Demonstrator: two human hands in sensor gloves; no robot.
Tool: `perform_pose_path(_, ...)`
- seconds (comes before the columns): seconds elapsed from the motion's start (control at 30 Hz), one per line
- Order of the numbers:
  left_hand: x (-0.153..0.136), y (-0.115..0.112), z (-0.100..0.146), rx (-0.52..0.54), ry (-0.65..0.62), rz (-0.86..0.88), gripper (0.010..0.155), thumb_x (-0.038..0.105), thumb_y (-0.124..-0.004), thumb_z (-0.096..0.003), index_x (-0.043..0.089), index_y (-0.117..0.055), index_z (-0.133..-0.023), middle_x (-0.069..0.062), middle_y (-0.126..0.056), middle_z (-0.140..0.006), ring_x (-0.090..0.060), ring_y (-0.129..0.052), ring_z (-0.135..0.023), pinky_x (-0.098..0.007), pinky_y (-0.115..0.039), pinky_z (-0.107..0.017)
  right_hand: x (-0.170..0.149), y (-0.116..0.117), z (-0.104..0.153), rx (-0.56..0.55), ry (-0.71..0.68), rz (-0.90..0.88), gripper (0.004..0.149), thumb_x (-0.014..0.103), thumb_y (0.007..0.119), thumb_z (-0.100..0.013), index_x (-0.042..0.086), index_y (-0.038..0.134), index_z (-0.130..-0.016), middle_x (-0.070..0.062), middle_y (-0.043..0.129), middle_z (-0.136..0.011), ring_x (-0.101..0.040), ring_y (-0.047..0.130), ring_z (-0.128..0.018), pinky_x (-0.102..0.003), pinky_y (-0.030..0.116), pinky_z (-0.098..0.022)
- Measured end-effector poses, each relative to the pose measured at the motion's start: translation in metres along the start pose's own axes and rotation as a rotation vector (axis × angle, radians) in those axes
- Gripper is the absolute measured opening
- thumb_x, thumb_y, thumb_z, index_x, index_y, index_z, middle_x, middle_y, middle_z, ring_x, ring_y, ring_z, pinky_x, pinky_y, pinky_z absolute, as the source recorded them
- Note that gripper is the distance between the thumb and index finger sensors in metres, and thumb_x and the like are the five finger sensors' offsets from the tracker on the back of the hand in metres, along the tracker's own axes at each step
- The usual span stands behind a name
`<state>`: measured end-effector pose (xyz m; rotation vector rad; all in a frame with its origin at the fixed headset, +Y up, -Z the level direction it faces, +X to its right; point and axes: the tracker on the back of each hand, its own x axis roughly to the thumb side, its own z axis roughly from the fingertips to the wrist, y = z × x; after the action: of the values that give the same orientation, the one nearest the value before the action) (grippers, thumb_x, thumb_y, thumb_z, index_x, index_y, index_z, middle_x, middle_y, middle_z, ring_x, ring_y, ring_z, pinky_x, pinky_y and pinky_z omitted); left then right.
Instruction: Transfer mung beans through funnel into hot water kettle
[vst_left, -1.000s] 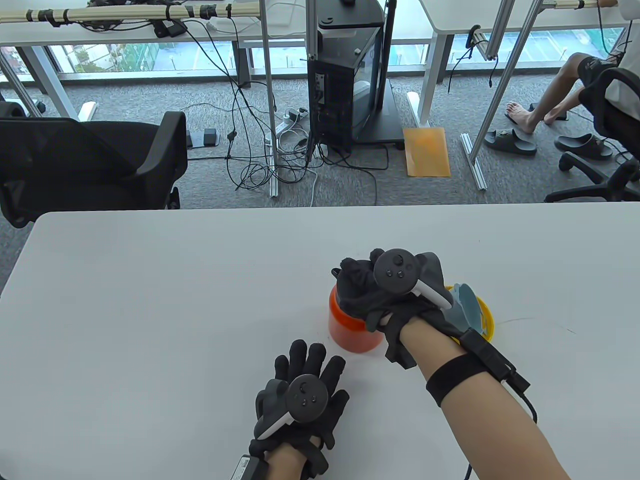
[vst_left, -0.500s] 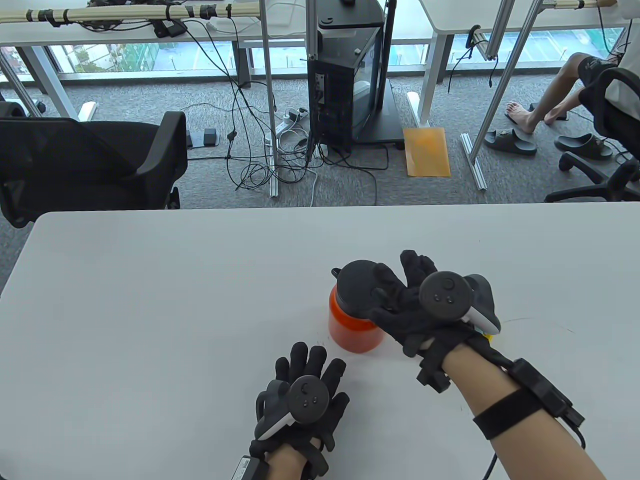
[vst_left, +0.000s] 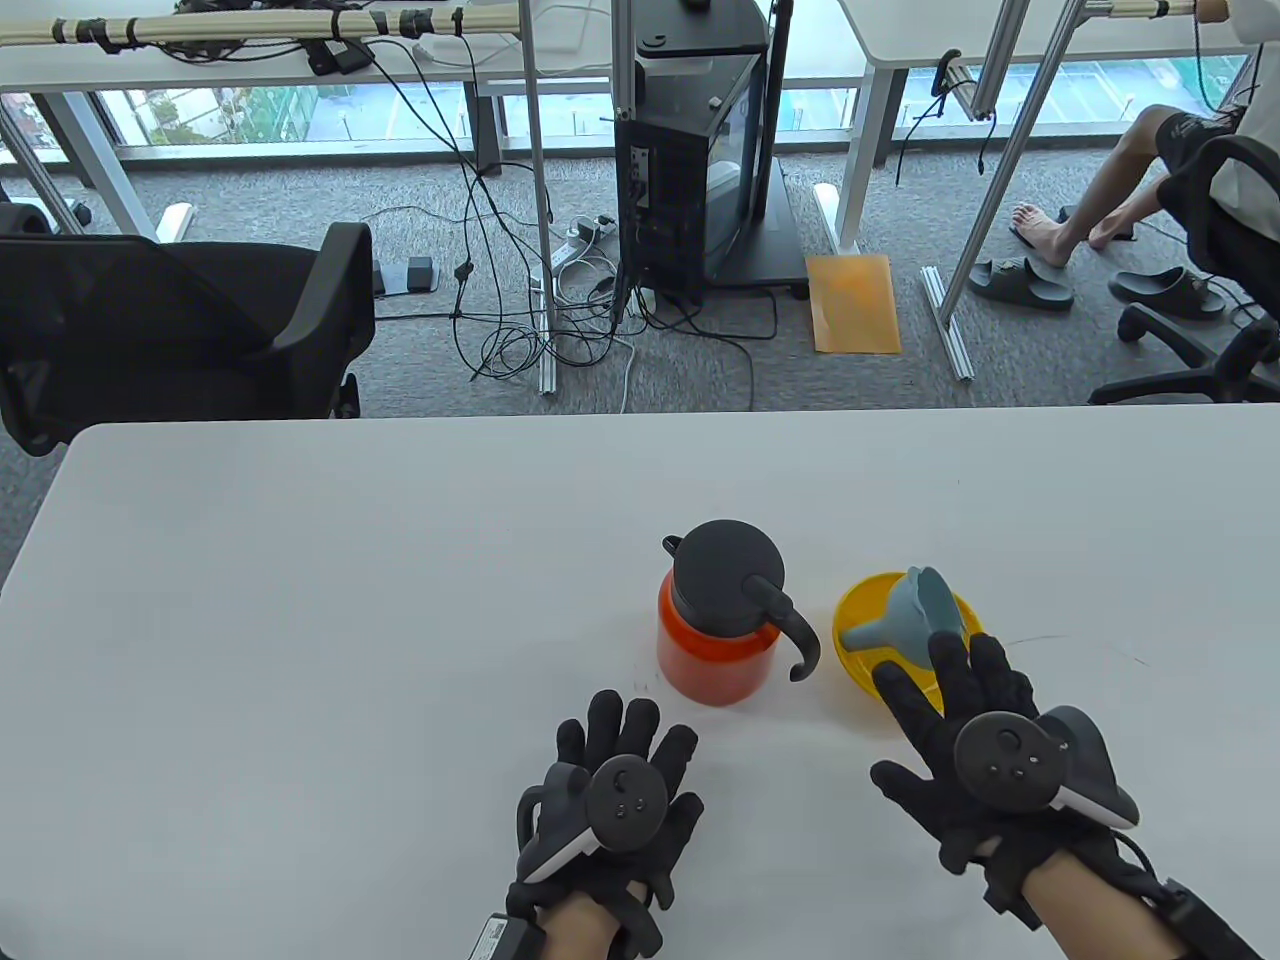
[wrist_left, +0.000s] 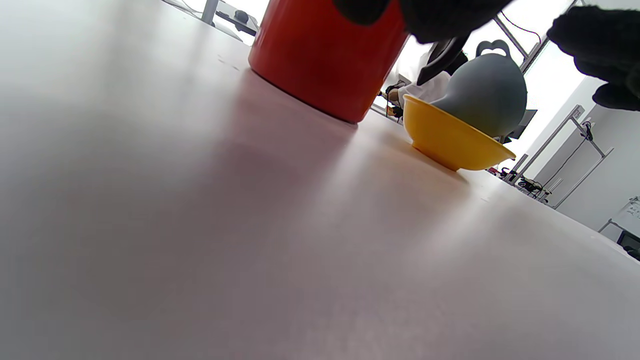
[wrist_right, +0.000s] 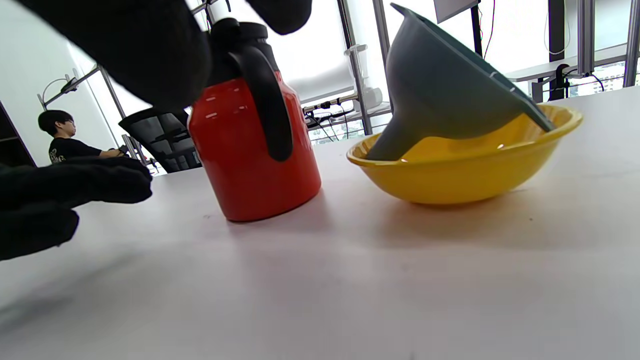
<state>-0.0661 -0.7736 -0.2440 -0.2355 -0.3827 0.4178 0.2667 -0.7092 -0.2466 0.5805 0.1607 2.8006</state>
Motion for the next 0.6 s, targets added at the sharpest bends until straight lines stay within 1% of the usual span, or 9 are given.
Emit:
perform_pose_path(0.1,-0.001,0.001,0.0,0.002,0.008,0.0,0.069,0.049,-0.066,-0.0494,0.028,-0.041,-0.11,-0.009,-0.014,-0.116,-0.041,0.004,-0.102,-0.068,-0.006,-0.068,-0.008,0.02,0.012,0.024,0.022,0.033,0.085,0.051,0.078,-0.052,0.016,0.033,-0.115,-0.03,-0.002,-0.104,-0.064,-0.007,-0.086,-0.081,0.014,-0.054)
perform_pose_path(0.17,-0.001,0.0,0.0,-0.001,0.012,-0.007,0.069,0.05,-0.066,-0.0493,0.029,-0.041,-0.11,-0.008,-0.014,-0.116,-0.041,0.004,-0.102,-0.068,-0.006,-0.068,-0.013,0.039,0.016,0.071,0.036,0.062,0.085,0.051,0.078,-0.052,0.016,0.032,-0.115,-0.03,-0.002,-0.104,-0.063,-0.008,-0.086,-0.081,0.013,-0.054)
perform_pose_path(0.23,-0.001,0.0,0.001,-0.002,0.015,-0.011,0.069,0.05,-0.066,-0.0493,0.029,-0.041,-0.11,-0.008,-0.014,-0.116,-0.041,0.004,-0.102,-0.068,-0.006,-0.068,-0.015,0.054,0.019,0.106,0.043,0.097,0.086,0.053,0.076,-0.053,0.015,0.03,-0.115,-0.031,-0.002,-0.103,-0.064,-0.008,-0.085,-0.081,0.013,-0.054)
perform_pose_path(0.3,-0.001,0.0,0.001,0.0,0.016,-0.013,0.069,0.05,-0.066,-0.0494,0.029,-0.041,-0.11,-0.008,-0.014,-0.116,-0.041,0.004,-0.102,-0.068,-0.006,-0.068,-0.018,0.064,0.021,0.096,0.066,0.135,0.086,0.053,0.076,-0.053,0.015,0.029,-0.115,-0.031,-0.002,-0.104,-0.064,-0.007,-0.085,-0.081,0.014,-0.054)
perform_pose_path(0.4,-0.001,0.0,0.001,-0.004,0.02,-0.017,0.069,0.05,-0.066,-0.0493,0.029,-0.041,-0.11,-0.009,-0.014,-0.116,-0.041,0.004,-0.102,-0.068,-0.006,-0.068,-0.025,0.066,0.018,0.102,0.108,0.126,0.087,0.053,0.075,-0.053,0.016,0.026,-0.114,-0.031,-0.001,-0.104,-0.064,-0.008,-0.085,-0.081,0.013,-0.054)
perform_pose_path(0.47,-0.001,0.0,0.0,-0.006,0.026,-0.027,0.069,0.05,-0.066,-0.0492,0.029,-0.041,-0.11,-0.008,-0.014,-0.116,-0.041,0.004,-0.102,-0.068,-0.006,-0.068,-0.026,0.065,0.018,0.051,0.108,0.131,0.087,0.053,0.076,-0.052,0.016,0.028,-0.114,-0.031,0.0,-0.104,-0.064,-0.007,-0.086,-0.081,0.014,-0.054)
perform_pose_path(0.5,-0.001,0.0,0.0,-0.007,0.026,-0.027,0.069,0.05,-0.066,-0.0494,0.029,-0.041,-0.11,-0.008,-0.014,-0.116,-0.041,0.004,-0.102,-0.068,-0.006,-0.068,-0.027,0.065,0.018,0.045,0.114,0.133,0.087,0.053,0.076,-0.052,0.016,0.028,-0.114,-0.031,0.0,-0.104,-0.064,-0.007,-0.086,-0.081,0.014,-0.054)
perform_pose_path(0.6,0.001,-0.002,-0.001,-0.015,0.025,-0.033,0.069,0.05,-0.066,-0.0493,0.029,-0.041,-0.11,-0.008,-0.014,-0.116,-0.041,0.004,-0.102,-0.068,-0.006,-0.068,-0.03,0.067,0.019,0.065,0.13,0.125,0.087,0.054,0.075,-0.053,0.015,0.028,-0.114,-0.031,0.0,-0.104,-0.064,-0.007,-0.085,-0.081,0.013,-0.054)
